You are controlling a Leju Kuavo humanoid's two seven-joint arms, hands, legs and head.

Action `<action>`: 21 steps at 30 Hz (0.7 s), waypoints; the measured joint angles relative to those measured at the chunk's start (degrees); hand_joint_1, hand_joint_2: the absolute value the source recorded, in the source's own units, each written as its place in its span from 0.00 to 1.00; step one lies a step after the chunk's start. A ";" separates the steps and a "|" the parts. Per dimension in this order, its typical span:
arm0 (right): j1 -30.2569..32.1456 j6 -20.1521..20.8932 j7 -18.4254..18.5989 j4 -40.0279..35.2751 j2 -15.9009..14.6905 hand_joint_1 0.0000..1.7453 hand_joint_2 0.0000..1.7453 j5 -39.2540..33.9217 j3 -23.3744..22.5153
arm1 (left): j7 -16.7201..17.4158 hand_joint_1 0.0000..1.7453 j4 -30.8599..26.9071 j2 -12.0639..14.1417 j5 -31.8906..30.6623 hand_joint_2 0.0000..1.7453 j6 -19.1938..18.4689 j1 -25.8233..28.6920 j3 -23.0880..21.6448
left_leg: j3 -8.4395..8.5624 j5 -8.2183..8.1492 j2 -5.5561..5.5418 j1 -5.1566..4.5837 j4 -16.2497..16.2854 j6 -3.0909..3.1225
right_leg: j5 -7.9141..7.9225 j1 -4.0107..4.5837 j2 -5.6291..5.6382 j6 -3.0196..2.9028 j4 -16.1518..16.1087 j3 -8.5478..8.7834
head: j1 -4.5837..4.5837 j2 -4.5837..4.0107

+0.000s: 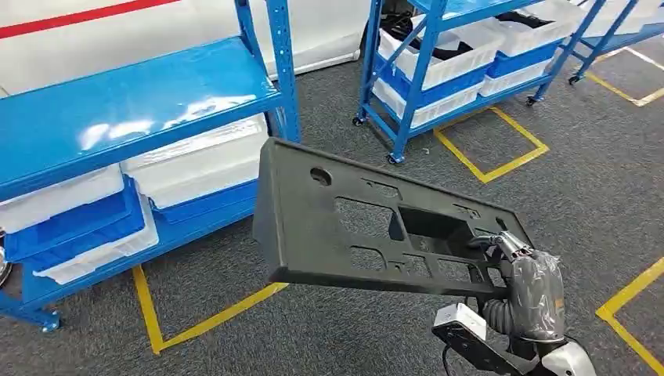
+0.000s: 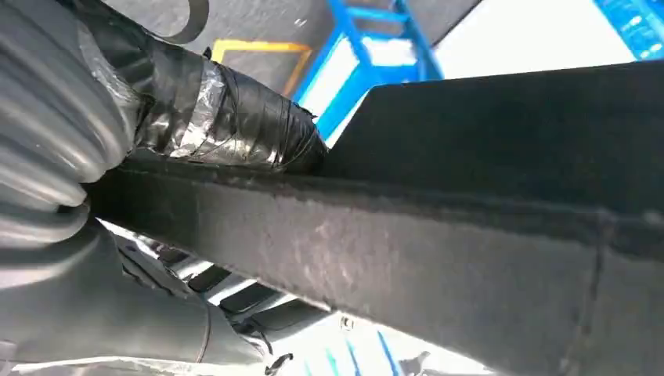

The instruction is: Take the parts from the cabinet and place them on the table.

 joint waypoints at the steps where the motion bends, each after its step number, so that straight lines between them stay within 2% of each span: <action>1: -1.63 0.82 0.98 0.11 0.88 1.00 1.00 2.06 0.98 | 0.02 0.00 1.56 1.07 0.00 0.00 0.83 -0.15 -0.11 | -0.22 0.17 -0.68 0.18 -1.13 -0.12 | 0.08 0.25 1.04 0.43 0.65 -0.67 | 0.04 0.00; 2: -3.00 1.87 2.48 0.44 2.16 1.00 1.00 3.96 2.42 | 0.07 0.00 3.32 2.41 0.00 0.00 1.80 -0.26 -0.39 | -0.35 0.19 0.16 -0.11 -0.98 -0.03 | 0.43 -0.11 1.74 0.93 0.42 -0.97 | 0.00 0.00; 4: -5.53 2.50 5.63 1.38 4.21 1.00 1.00 7.36 5.22 | 0.88 0.00 6.32 4.24 -0.04 0.00 3.29 -0.66 -1.66 | -0.06 0.49 1.55 -0.50 -0.97 0.51 | 1.05 -0.29 3.38 1.92 -0.10 -1.38 | -0.02 0.00; 5: -6.68 2.52 7.42 1.82 4.60 1.00 1.00 8.12 7.05 | 1.53 0.00 8.00 4.69 -0.04 0.00 4.08 -0.68 -2.89 | 0.06 1.15 2.66 0.30 -1.85 1.20 | 1.13 -0.25 3.47 2.14 0.11 -1.55 | -0.07 0.00; 6: -7.40 2.48 8.14 2.14 4.86 1.00 1.00 8.28 8.10 | 1.90 0.00 8.67 5.62 -0.04 0.00 4.53 -0.66 -3.88 | 0.14 1.46 3.39 0.18 -2.16 1.58 | 0.02 0.05 -0.66 2.20 1.34 -2.15 | 0.13 0.00; 7: -8.35 2.46 8.55 2.41 4.90 1.00 1.00 8.28 9.17 | 2.12 0.00 9.72 5.77 -0.02 0.00 4.82 -0.37 -4.66 | 0.04 1.57 4.20 0.11 -2.19 1.81 | -2.33 0.08 -3.41 2.43 4.59 -3.72 | 0.09 0.00; 8: -8.89 2.44 8.66 2.60 4.97 1.00 1.00 8.28 9.87 | 2.27 0.00 10.36 6.07 -0.02 0.00 4.93 -0.18 -5.09 | -0.09 1.57 4.97 -0.03 -2.14 1.81 | -4.69 -0.03 -4.73 2.71 8.90 -5.68 | 0.11 0.00; 9: -9.06 2.44 8.75 2.82 5.17 1.00 1.00 8.23 10.58 | 2.34 0.00 11.05 6.24 -0.02 0.00 4.97 -0.06 -5.44 | -0.19 1.55 5.73 -0.19 -2.08 1.83 | -6.63 -0.13 -5.30 2.89 13.22 -7.59 | 0.09 0.00; 10: -9.08 2.43 8.92 3.01 5.21 1.00 1.00 8.19 10.95 | 2.40 0.00 11.51 6.38 -0.02 0.00 4.97 0.10 -5.73 | -0.27 1.46 6.60 -0.27 -2.02 1.82 | -7.66 -0.17 -5.45 3.00 16.59 -9.11 | 0.11 0.00; 11: -9.11 2.44 9.12 3.21 5.25 1.00 1.00 8.19 11.24 | 2.40 0.00 11.91 6.55 -0.02 0.00 4.99 0.13 -5.95 | -0.27 1.44 7.34 -0.30 -2.00 1.81 | -7.25 -0.16 -5.50 3.00 17.15 -9.27 | 0.11 0.00; 12: -9.22 2.44 9.19 3.48 5.25 1.00 1.00 8.19 11.59 | 2.40 0.00 12.32 6.70 -0.02 0.00 4.97 0.12 -6.19 | -0.21 1.34 8.14 -0.38 -2.00 1.73 | -5.46 -0.12 -5.61 2.88 14.72 -7.91 | 0.11 0.00; 13: -9.29 2.41 9.19 3.58 5.25 1.00 1.00 8.14 11.88 | 2.40 0.00 12.65 6.70 -0.02 0.00 4.97 0.08 -6.40 | -0.06 1.24 8.81 -0.47 -2.00 1.63 | -3.05 -0.02 -5.87 2.58 10.05 -5.19 | 0.11 0.00; 14: -9.36 2.44 9.14 3.58 5.30 1.00 1.00 8.01 12.05 | 2.38 0.00 12.78 6.70 0.02 0.00 4.97 0.06 -6.58 | 0.18 1.08 9.35 -0.54 -2.00 1.50 | -0.78 0.20 -6.94 2.08 4.39 -1.93 | 0.11 0.00; 15: -9.50 2.44 9.01 3.58 5.30 1.00 1.00 7.84 12.16 | 2.18 0.00 12.80 6.68 0.11 0.00 4.75 0.07 -6.60 | 0.45 0.93 9.89 -0.59 -2.00 1.30 | -0.43 0.74 -9.35 1.37 -0.31 0.46 | 0.13 0.00; 16: -9.55 2.46 8.88 3.65 5.39 1.00 1.00 7.42 12.23 | 1.81 0.00 12.76 6.62 0.18 0.00 4.13 0.21 -6.58 | 0.57 0.76 10.32 -0.94 -2.03 0.97 | -0.58 1.05 -10.00 0.77 0.03 0.50 | 0.04 0.00; 19: -9.60 2.59 7.90 3.87 5.80 1.00 1.00 4.98 12.29 | 0.59 0.00 10.19 5.75 0.07 0.00 0.93 0.80 -6.51 | 1.02 0.56 12.06 -0.66 -2.32 0.08 | -0.48 1.50 -8.10 0.04 -0.29 0.12 | 0.13 0.00; 20: -9.60 2.61 7.79 3.89 5.89 1.00 1.00 4.56 12.34 | 0.48 0.00 9.59 5.50 0.04 0.00 0.51 0.87 -6.51 | 1.38 0.46 12.61 -0.96 -2.48 -0.27 | -0.24 1.38 -7.43 -0.31 -0.79 0.25 | 0.15 0.00; 21: -9.42 2.63 7.44 3.89 6.09 1.00 1.00 4.12 12.40 | 0.26 0.00 8.22 5.31 -0.02 0.00 -0.17 1.12 -6.51 | 1.21 -0.41 10.47 -0.59 -1.63 -0.52 | 0.22 0.58 -6.91 -0.60 -1.62 0.96 | 0.13 0.00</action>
